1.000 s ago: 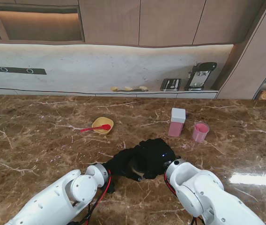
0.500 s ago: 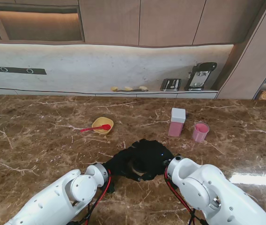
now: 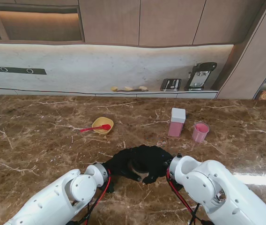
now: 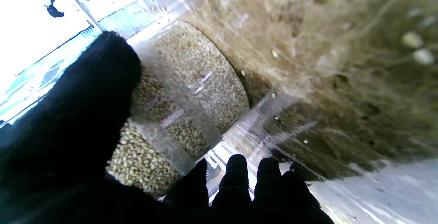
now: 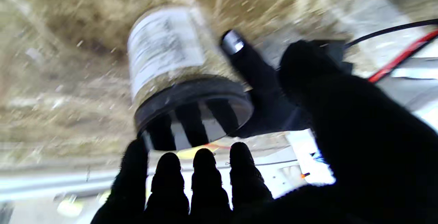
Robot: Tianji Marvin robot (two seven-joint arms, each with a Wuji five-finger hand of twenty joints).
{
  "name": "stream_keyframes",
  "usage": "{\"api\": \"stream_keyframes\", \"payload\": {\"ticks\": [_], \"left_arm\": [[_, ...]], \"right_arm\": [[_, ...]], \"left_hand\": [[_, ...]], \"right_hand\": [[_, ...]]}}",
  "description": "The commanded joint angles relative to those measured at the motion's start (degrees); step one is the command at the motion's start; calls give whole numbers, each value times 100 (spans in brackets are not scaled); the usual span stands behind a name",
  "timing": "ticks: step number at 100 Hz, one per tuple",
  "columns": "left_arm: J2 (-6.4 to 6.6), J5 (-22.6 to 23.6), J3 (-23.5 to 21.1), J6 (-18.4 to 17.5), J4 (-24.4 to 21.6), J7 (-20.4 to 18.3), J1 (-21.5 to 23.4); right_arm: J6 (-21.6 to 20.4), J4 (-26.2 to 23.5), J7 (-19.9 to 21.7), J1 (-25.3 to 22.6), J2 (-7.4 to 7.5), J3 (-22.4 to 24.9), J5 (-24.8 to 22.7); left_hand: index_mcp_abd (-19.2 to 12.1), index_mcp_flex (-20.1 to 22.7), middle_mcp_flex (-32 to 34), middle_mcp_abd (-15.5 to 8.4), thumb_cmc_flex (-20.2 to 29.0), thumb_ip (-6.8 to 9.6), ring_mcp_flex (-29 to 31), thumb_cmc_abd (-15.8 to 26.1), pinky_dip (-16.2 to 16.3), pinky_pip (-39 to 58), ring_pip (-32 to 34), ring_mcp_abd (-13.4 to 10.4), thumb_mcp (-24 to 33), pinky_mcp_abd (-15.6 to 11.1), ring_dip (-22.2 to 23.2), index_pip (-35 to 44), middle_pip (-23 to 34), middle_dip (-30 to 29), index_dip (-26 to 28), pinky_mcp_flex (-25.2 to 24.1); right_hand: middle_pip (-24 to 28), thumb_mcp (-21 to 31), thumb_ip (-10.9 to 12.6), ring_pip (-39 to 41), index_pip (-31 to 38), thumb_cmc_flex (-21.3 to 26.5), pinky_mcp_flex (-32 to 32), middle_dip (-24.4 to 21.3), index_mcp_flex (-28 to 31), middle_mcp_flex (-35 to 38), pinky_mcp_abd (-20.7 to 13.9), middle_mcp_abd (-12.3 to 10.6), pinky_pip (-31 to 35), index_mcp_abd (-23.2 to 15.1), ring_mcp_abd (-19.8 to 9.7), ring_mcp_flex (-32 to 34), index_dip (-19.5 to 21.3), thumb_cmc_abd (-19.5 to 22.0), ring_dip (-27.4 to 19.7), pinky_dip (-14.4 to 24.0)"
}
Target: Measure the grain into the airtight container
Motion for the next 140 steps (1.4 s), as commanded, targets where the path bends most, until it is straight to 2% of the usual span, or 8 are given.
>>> {"api": "stream_keyframes", "payload": {"ticks": [1, 26, 34, 45, 70, 88, 106, 140], "left_arm": [[19, 18, 27, 41, 129, -17, 80], [34, 35, 30, 13, 136, -51, 58], [36, 36, 9, 9, 125, -52, 68], [40, 49, -6, 9, 118, -49, 76], [46, 60, -11, 15, 114, -52, 84], [48, 55, -8, 9, 115, -70, 73], [47, 58, -8, 4, 118, -66, 69], [47, 60, -17, 17, 113, -57, 89]], "right_arm": [[262, 49, -315, -27, -25, -102, -492], [937, 48, -664, 20, -101, -419, -1491], [560, -66, -178, 23, -31, -227, -789], [262, -169, 298, 18, 63, -10, 6], [592, -75, -120, 58, -20, -238, -804], [879, 82, -636, 132, -92, -536, -1500], [272, -133, 377, 163, 70, -198, -250], [818, -31, -164, 171, -39, -430, -1143]], "left_hand": [[-698, 342, -139, -161, 546, 219, -100, 894, 311, 667, -5, 458, 687, 1006, 64, 625, -89, 102, 91, 327], [-684, 328, -140, -157, 541, 219, -105, 907, 317, 662, -7, 459, 697, 1011, 66, 618, -84, 105, 92, 322], [-681, 331, -142, -149, 550, 221, -108, 912, 317, 657, -10, 465, 699, 1007, 66, 619, -85, 105, 92, 318], [-675, 326, -136, -155, 559, 220, -100, 909, 326, 666, -4, 467, 697, 1007, 69, 615, -80, 107, 92, 327], [-673, 312, -145, -162, 550, 219, -103, 917, 335, 674, -11, 454, 692, 994, 66, 606, -93, 102, 90, 328], [-657, 301, -148, -155, 552, 221, -103, 932, 336, 674, -13, 449, 685, 991, 63, 609, -97, 103, 96, 326], [-654, 297, -130, -162, 557, 224, -96, 927, 341, 682, -4, 456, 691, 999, 67, 611, -80, 110, 101, 329], [-611, 271, -134, -163, 531, 224, -90, 919, 344, 695, 14, 454, 706, 1005, 74, 610, -72, 106, 104, 332]], "right_hand": [[-112, -451, 69, -54, -140, -283, -109, -144, -205, -151, -247, 99, -107, -12, -87, -202, -21, -39, -67, 13], [1384, -2387, 406, 1892, 1289, -232, 2177, 932, 1160, 1889, -30, -157, 2138, 306, -299, 2738, 149, 734, 1371, 945], [736, 803, 231, 765, 774, 282, 1211, 550, 784, 1186, -277, -202, 957, 258, -267, 1306, -245, 288, 615, 270], [-157, 1228, 295, -317, -145, 360, -215, -183, -184, -155, -546, -29, -313, 2, -343, -259, -299, 132, -325, -165], [356, -2363, 227, 578, 201, -664, 525, 83, 45, 316, -295, -18, 523, 194, -268, 723, 29, 905, 443, 526], [2031, -2324, 378, 3028, 1374, -398, 1780, 1831, 795, 1033, -192, -270, 2090, 277, -511, 1836, 602, 575, 2338, 1487], [-42, 1138, 311, -343, -146, 541, -521, 39, -184, -179, -712, -139, -537, -495, -544, -243, -32, 197, -322, 86], [425, -2194, 366, 735, 193, -1274, 363, 363, 30, 201, -228, 29, 484, 278, -241, 660, 264, 785, 720, 812]]}}
